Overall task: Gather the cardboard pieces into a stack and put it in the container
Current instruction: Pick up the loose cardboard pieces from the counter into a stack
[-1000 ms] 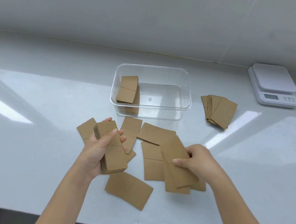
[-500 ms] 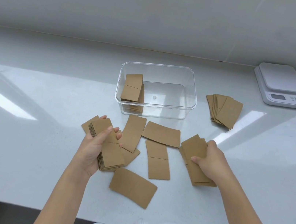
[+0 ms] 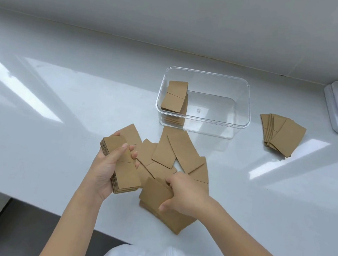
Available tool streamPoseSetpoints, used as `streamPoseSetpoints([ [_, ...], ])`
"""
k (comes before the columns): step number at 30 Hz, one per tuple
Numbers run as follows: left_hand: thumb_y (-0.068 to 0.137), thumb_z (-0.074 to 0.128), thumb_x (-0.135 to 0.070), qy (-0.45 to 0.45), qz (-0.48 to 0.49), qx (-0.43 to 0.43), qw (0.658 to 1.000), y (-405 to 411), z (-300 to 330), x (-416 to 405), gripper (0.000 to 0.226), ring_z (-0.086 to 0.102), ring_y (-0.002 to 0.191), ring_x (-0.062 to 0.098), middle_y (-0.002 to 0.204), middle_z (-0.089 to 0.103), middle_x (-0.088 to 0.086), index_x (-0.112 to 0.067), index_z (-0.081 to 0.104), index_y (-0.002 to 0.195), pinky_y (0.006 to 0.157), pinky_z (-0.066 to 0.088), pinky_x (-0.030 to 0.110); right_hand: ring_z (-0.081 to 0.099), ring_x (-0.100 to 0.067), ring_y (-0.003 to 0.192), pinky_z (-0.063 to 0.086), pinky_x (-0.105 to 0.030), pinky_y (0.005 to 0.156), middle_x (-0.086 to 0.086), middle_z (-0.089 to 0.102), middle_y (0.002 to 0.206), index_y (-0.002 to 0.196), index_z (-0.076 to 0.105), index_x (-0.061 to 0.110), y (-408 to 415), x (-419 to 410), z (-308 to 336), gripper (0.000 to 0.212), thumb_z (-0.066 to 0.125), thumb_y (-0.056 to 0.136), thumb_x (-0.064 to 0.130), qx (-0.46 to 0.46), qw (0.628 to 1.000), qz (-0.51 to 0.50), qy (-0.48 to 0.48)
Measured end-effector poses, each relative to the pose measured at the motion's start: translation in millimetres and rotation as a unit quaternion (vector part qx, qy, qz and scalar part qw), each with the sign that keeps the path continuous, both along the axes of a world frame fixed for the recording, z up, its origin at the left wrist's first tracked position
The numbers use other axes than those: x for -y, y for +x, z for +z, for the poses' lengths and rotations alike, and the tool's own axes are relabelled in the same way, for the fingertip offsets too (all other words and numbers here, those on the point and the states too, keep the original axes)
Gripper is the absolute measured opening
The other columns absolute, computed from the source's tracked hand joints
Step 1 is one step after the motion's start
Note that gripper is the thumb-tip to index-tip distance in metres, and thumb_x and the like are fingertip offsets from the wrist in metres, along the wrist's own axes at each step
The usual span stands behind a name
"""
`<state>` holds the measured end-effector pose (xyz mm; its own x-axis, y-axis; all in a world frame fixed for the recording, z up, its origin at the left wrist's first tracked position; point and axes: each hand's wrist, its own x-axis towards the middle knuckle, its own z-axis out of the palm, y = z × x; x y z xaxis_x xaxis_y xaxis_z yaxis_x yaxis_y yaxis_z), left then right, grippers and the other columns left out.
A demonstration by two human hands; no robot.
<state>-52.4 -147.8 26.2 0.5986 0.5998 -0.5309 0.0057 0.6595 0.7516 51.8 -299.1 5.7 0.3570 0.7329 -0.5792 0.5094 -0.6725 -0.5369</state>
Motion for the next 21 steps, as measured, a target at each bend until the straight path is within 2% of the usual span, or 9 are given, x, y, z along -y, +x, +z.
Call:
streamPoseSetpoints([
  [2,0.091,0.054,-0.009,0.001,0.007,-0.001,1.0,-5,-1,-1,0.025,0.054,0.071,0.024,0.079,0.068,0.006,-0.03,0.055,0.106,0.056,0.053,0.033,0.043,-0.02,0.07,0.038,-0.033,0.06,-0.005,0.047,0.082,0.075,0.045,0.011,-2,-4,-1,0.041,0.082,0.068,0.027,0.024,1.0,0.003,-0.011],
  [4,0.091,0.054,-0.009,0.0,0.016,-0.002,1.0,-8,1,-1,0.026,0.054,0.071,0.024,0.084,0.066,0.008,-0.03,0.054,0.107,0.052,0.054,0.032,0.045,-0.02,0.07,0.04,-0.033,0.06,-0.004,0.049,0.082,0.077,0.046,0.013,-2,-8,-1,0.039,0.081,0.068,0.028,0.028,0.999,0.007,-0.024],
  [8,0.091,0.054,-0.008,-0.005,0.039,-0.001,0.999,-9,4,0,0.025,0.059,0.068,0.02,0.089,0.062,0.009,-0.029,0.055,0.104,0.055,0.055,0.031,0.051,-0.02,0.077,0.043,-0.031,0.063,-0.003,0.051,0.089,0.087,0.049,0.011,-3,-10,1,0.039,0.08,0.07,0.028,0.025,0.999,0.015,-0.037],
  [11,0.09,0.055,-0.008,-0.005,0.047,0.005,0.999,-8,5,1,0.025,0.06,0.065,0.019,0.088,0.062,0.008,-0.03,0.056,0.104,0.057,0.054,0.032,0.058,-0.024,0.09,0.048,-0.035,0.07,-0.006,0.056,0.1,0.099,0.052,0.008,-5,-10,3,0.043,0.079,0.071,0.027,0.031,0.999,0.018,-0.04],
  [15,0.09,0.055,-0.008,-0.012,0.04,0.008,0.999,-9,6,1,0.026,0.058,0.067,0.021,0.084,0.064,0.008,-0.029,0.056,0.104,0.055,0.054,0.032,0.06,-0.025,0.086,0.047,-0.032,0.066,-0.008,0.061,0.095,0.091,0.056,0.006,1,-9,3,0.032,0.074,0.077,0.029,-0.024,0.997,0.017,-0.072],
  [17,0.09,0.056,-0.009,-0.017,0.038,0.007,0.999,-11,6,-3,0.027,0.06,0.067,0.02,0.087,0.063,0.008,-0.029,0.056,0.107,0.058,0.054,0.033,0.063,-0.021,0.088,0.05,-0.027,0.067,-0.003,0.064,0.094,0.095,0.058,0.009,10,-7,9,0.023,0.067,0.083,0.027,-0.075,0.995,-0.007,-0.07],
  [19,0.09,0.057,-0.01,-0.018,0.038,0.002,0.999,-14,6,-12,0.029,0.061,0.072,0.02,0.092,0.062,0.009,-0.029,0.055,0.111,0.061,0.056,0.035,0.061,-0.016,0.085,0.05,-0.021,0.064,0.002,0.062,0.091,0.098,0.056,0.014,23,-4,23,0.013,0.059,0.088,0.022,-0.113,0.99,-0.072,-0.034],
  [21,0.09,0.057,-0.011,-0.015,0.032,-0.004,0.999,-17,8,-23,0.03,0.061,0.077,0.02,0.094,0.062,0.009,-0.03,0.055,0.113,0.061,0.057,0.034,0.058,-0.022,0.09,0.049,-0.028,0.072,-0.005,0.06,0.1,0.102,0.052,0.011,38,-4,34,0.012,0.052,0.091,0.016,-0.071,0.988,-0.139,0.003],
])
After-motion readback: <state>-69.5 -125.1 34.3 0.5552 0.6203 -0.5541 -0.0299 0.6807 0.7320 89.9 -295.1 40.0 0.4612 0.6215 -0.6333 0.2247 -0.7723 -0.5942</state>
